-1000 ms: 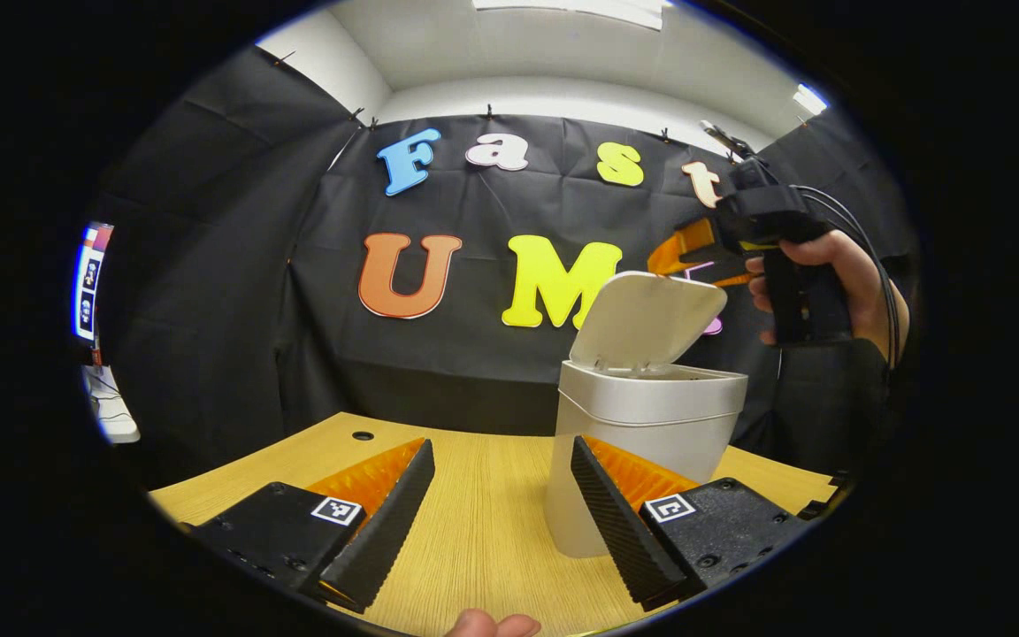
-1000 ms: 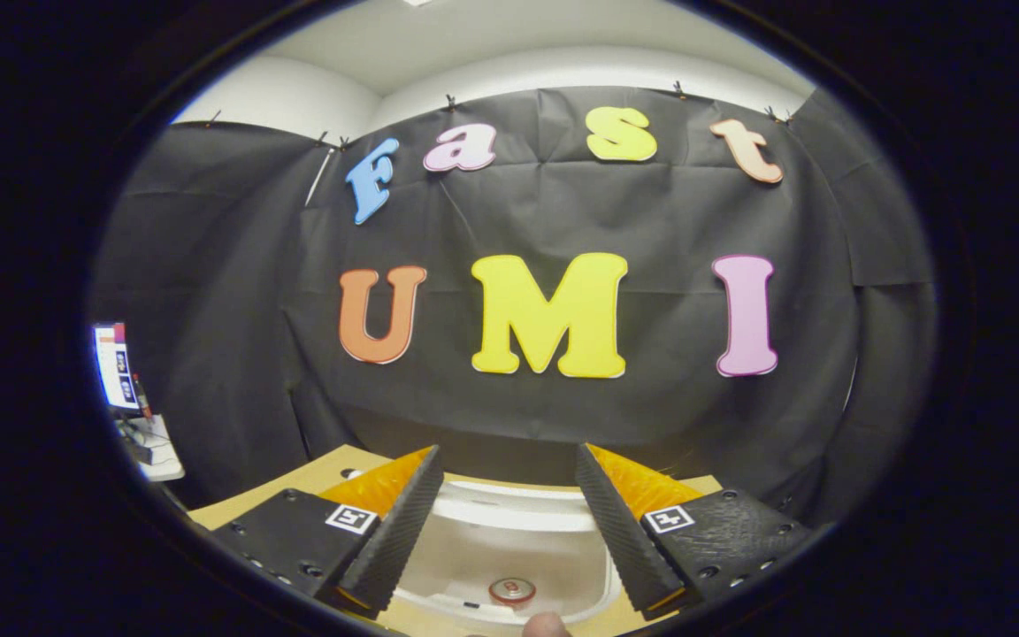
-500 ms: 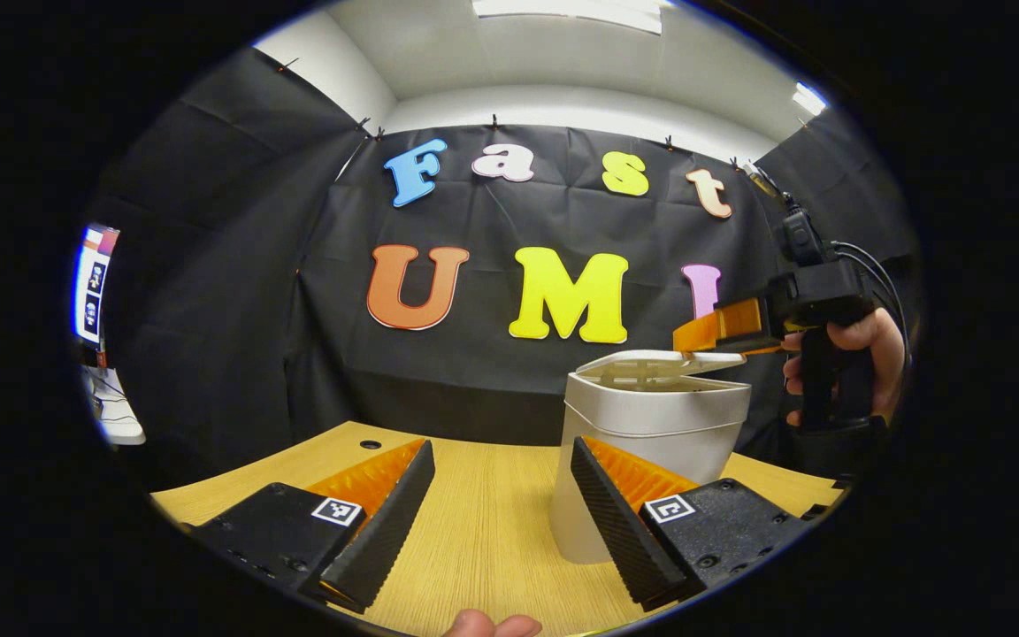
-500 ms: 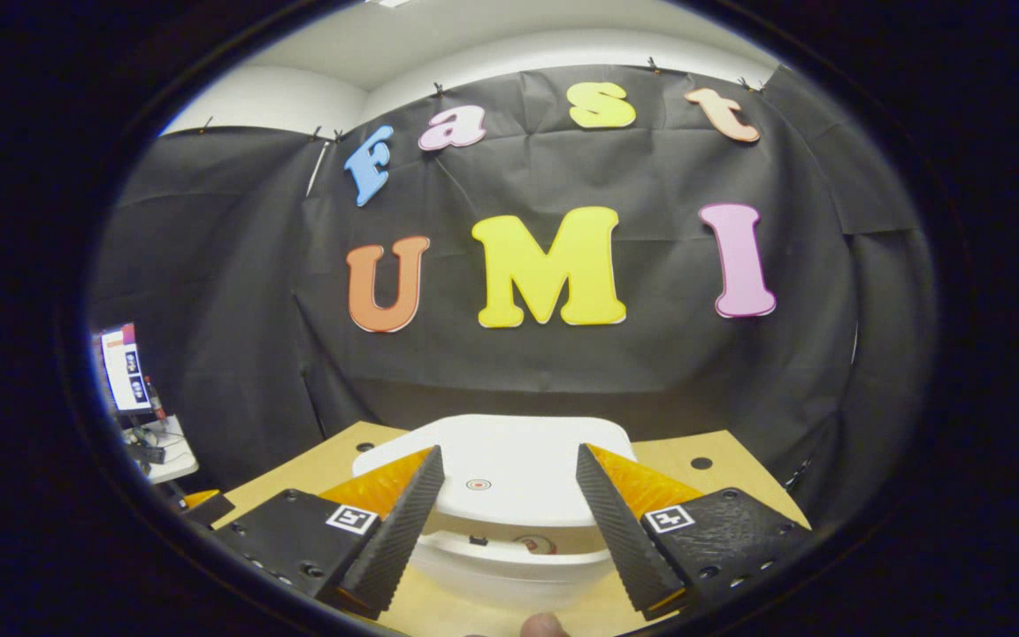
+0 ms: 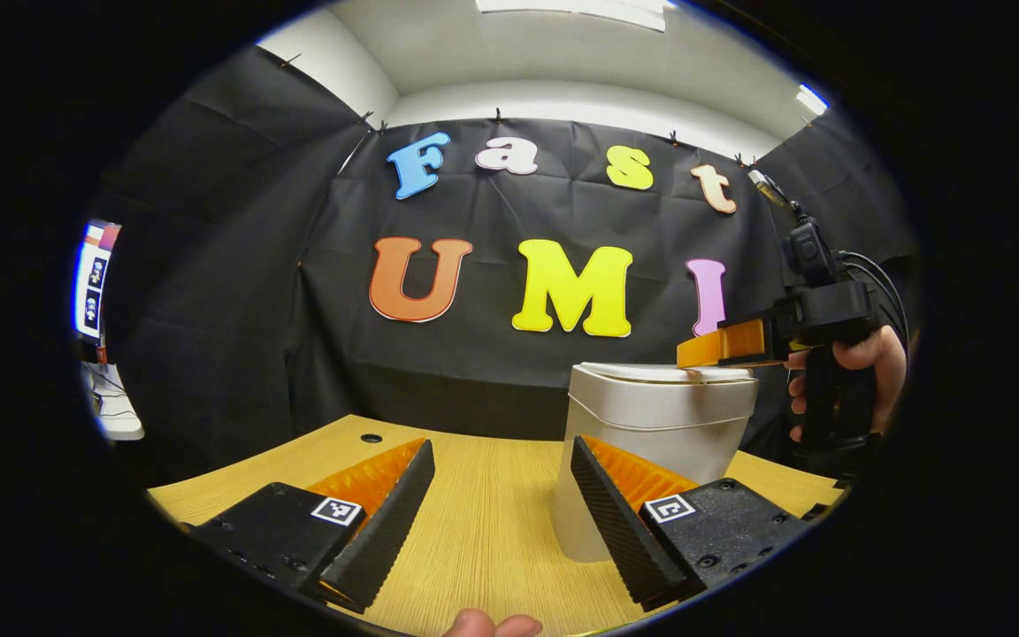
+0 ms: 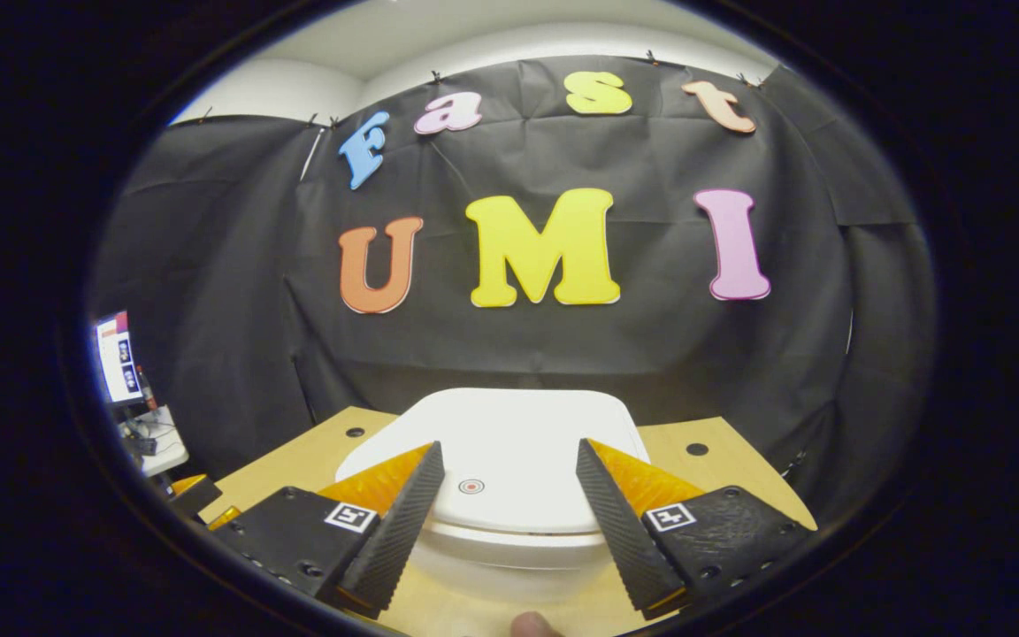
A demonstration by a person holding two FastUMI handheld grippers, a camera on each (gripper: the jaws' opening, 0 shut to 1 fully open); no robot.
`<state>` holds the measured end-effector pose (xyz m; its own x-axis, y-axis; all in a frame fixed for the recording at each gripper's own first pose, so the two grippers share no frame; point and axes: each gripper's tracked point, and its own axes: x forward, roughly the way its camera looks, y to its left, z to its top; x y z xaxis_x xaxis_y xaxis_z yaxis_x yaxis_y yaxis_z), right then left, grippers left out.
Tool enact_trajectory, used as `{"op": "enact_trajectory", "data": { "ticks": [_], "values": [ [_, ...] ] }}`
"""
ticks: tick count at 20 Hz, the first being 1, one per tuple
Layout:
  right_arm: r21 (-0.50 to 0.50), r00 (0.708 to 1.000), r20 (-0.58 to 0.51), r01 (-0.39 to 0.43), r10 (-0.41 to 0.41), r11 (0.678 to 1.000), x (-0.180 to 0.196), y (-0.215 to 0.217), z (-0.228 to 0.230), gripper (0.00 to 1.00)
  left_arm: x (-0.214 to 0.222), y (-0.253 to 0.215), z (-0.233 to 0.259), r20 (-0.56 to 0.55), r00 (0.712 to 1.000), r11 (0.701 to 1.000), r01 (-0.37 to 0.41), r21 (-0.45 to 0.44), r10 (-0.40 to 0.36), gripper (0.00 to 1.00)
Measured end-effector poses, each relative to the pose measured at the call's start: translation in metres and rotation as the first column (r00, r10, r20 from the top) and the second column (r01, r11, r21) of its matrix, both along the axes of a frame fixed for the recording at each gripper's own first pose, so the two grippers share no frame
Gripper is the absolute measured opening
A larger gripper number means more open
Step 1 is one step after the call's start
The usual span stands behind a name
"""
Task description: Press the lid of the desktop garbage bin to open it, pick up the crumpled paper on the desktop and throw it into the bin, then pick up the pop can on the desktop and drop it into the bin, and finally close the garbage bin lid.
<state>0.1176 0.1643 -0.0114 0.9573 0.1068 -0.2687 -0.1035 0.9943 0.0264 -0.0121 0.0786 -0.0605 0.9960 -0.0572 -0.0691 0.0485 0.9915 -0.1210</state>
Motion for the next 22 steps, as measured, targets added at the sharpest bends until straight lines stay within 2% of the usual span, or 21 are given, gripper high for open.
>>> {"op": "enact_trajectory", "data": {
  "ticks": [7,12,16,18,20,22],
  "values": [
    [-0.027,0.999,0.023,-0.034,0.034,0.999,-0.004,0.002,-0.011,0.94,0.000,-0.008,-0.002,-0.002,1.000,1.000,0.028,-0.001,-0.028,1.00],
    [-0.076,0.998,0.050,-0.037,0.041,0.996,-0.001,0.000,-0.014,0.92,0.005,-0.005,-0.012,-0.027,0.999,1.000,0.019,0.010,-0.019,1.00],
    [-0.005,0.989,0.147,-0.002,0.003,1.000,-0.004,-0.007,0.002,0.89,0.003,-0.006,-0.008,-0.014,1.000,0.999,0.024,0.023,-0.024,1.00],
    [-0.032,0.987,0.162,0.017,-0.011,0.999,-0.007,-0.007,0.000,0.98,0.003,-0.006,-0.006,-0.007,1.000,0.999,0.021,0.031,-0.021,1.00],
    [-0.059,0.985,0.170,0.003,0.007,0.998,-0.016,-0.004,0.006,0.98,0.001,-0.008,-0.003,-0.003,1.000,0.999,0.023,0.035,-0.022,1.00],
    [-0.033,0.977,0.215,0.003,0.004,0.999,-0.030,-0.013,0.018,0.98,0.000,-0.011,-0.003,-0.001,1.000,0.999,0.026,0.040,-0.026,1.00]
  ]
}}
